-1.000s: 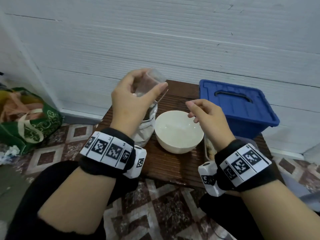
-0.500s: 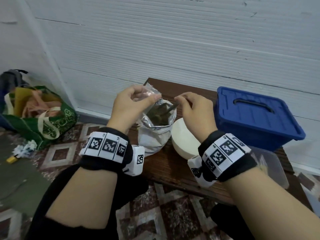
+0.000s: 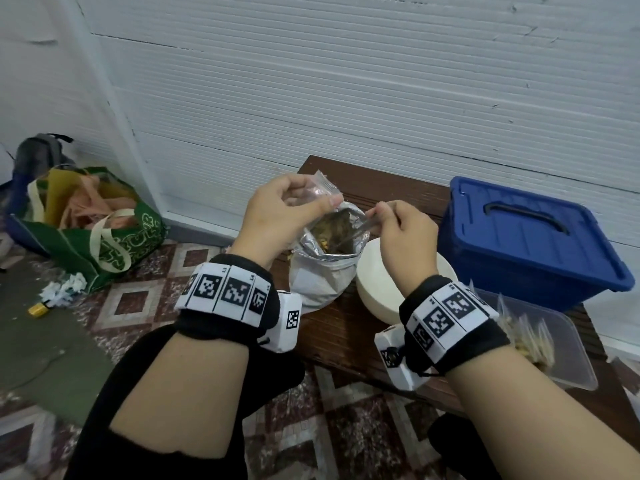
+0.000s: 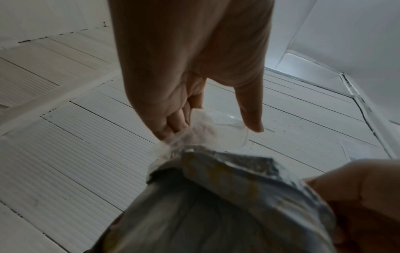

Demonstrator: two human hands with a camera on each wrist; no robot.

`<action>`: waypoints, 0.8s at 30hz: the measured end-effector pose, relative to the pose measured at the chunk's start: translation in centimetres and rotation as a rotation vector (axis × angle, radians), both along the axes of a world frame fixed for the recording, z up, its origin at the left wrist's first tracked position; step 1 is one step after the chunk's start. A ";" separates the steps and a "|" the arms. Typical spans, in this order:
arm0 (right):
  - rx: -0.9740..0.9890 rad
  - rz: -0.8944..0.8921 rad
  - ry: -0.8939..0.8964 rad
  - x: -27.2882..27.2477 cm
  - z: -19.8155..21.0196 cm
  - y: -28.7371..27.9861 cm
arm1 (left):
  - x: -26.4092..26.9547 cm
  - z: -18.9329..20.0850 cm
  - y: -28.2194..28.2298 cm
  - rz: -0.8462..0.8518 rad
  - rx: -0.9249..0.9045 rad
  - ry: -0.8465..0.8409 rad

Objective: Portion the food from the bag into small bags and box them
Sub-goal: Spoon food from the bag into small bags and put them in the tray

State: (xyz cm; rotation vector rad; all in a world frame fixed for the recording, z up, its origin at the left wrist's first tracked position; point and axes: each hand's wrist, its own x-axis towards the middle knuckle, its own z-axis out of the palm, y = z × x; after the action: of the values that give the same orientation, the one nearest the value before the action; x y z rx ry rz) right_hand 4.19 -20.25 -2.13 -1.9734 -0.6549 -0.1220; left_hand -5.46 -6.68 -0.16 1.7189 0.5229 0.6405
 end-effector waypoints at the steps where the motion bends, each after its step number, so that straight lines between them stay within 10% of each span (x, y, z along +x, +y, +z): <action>1: 0.022 -0.032 0.052 0.1 0.2 0.0 | -0.1 0.1 -0.1 -0.004 0.006 -0.006; 24: 0.218 -0.242 0.188 4.1 5.6 -1.3 | -0.7 0.7 1.7 -0.092 0.455 0.319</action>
State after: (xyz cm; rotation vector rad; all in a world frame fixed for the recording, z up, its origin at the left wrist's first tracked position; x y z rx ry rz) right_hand 8.25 -21.57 3.49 -1.8193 -0.2674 -0.1470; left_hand -6.18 -5.02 0.53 2.2839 0.5416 0.4393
